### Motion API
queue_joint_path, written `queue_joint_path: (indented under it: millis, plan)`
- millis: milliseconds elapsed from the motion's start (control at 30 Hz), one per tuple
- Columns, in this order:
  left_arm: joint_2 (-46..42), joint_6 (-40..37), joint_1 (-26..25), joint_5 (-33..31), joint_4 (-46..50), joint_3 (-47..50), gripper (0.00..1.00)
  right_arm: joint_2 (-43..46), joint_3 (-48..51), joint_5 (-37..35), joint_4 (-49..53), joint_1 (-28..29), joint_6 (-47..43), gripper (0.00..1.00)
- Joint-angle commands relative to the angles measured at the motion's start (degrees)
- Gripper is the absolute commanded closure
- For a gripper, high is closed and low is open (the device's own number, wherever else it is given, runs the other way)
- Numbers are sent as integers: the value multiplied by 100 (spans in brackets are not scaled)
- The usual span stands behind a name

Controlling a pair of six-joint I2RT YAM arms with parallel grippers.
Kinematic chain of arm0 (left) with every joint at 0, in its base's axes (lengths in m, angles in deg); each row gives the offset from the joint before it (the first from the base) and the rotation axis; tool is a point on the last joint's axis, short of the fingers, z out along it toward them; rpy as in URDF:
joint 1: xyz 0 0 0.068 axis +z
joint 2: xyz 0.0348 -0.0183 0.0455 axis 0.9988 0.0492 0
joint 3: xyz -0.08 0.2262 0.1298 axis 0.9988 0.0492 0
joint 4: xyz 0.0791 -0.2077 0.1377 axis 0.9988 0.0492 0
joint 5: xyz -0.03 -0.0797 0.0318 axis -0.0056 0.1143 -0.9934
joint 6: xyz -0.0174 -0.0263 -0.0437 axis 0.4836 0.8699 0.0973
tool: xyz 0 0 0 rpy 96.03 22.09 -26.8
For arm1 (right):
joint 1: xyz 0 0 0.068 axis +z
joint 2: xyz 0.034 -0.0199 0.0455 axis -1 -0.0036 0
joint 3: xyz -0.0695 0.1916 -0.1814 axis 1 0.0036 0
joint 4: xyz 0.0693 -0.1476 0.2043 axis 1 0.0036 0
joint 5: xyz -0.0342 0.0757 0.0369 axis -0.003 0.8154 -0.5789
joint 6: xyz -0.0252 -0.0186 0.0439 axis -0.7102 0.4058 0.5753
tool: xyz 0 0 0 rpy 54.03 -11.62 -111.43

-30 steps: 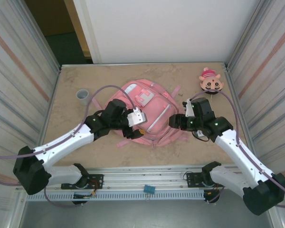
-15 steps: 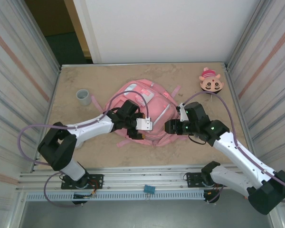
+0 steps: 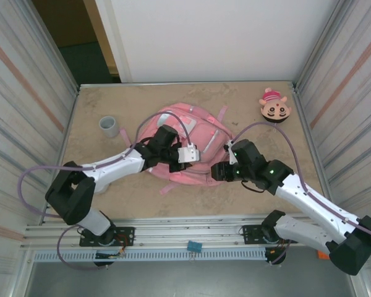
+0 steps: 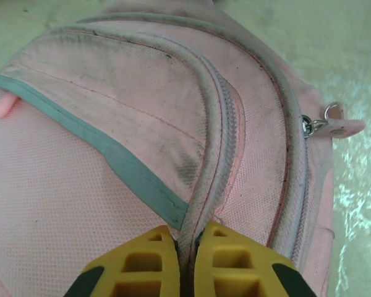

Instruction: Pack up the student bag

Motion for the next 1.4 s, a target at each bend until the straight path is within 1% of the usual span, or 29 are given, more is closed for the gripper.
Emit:
queue_joint_path:
  millis: [0, 100, 167, 233, 367, 533, 567, 700, 833, 900, 967, 1033, 1067, 1167, 1233, 1300, 1367]
  plan:
    - [-453, 1040, 150, 462, -320, -25, 100, 53, 161, -457, -95, 465, 472, 46]
    - [-529, 1202, 252, 648, -252, -72, 100, -178, 208, -756, -218, 783, 715, 46]
    - [-539, 1267, 334, 776, -210, -102, 100, -397, 173, -992, -218, 871, 779, 45]
    - [-547, 1286, 394, 913, -163, -145, 100, -585, 120, -1197, -310, 892, 749, 44]
    - [-519, 1303, 406, 976, -172, -187, 100, -894, 17, -1323, -777, 893, 539, 43]
    - [-478, 1454, 417, 1130, -261, -203, 100, -1434, -269, -1662, -963, 903, 482, 47]
    - [-466, 1471, 414, 1173, -273, -201, 100, -1553, -340, -1796, -936, 906, 495, 50]
    - [-454, 1402, 417, 1059, -159, -214, 100, -1890, -786, -2341, -290, 906, 684, 68]
    - [-437, 1181, 417, 849, 52, -225, 100, -1909, -1003, -2399, 230, 914, 657, 81]
    - [-409, 1079, 423, 682, 199, -243, 100, -1841, -1079, -2339, 477, 905, 638, 87]
    - [-395, 999, 456, 550, 281, -232, 100, -1775, -1152, -2204, 682, 870, 592, 90]
    - [-360, 893, 469, 424, 374, -221, 100, -1738, -1227, -1712, 820, 692, 514, 96]
    - [-335, 805, 472, 330, 428, -224, 100, -1732, -1265, -1337, 860, 570, 490, 100]
    - [-253, 528, 481, 100, 556, -202, 100, -1683, -1295, -366, 890, 259, 505, 100]
    - [-214, 363, 565, 23, 577, -144, 100, -1642, -1277, 130, 932, 120, 541, 100]
    - [-177, 172, 735, 102, 602, -90, 100, -1591, -1267, 333, 1070, 64, 533, 100]
    - [-158, -179, 909, 214, 700, -50, 100, -1536, -1196, 445, 1219, -6, 460, 100]
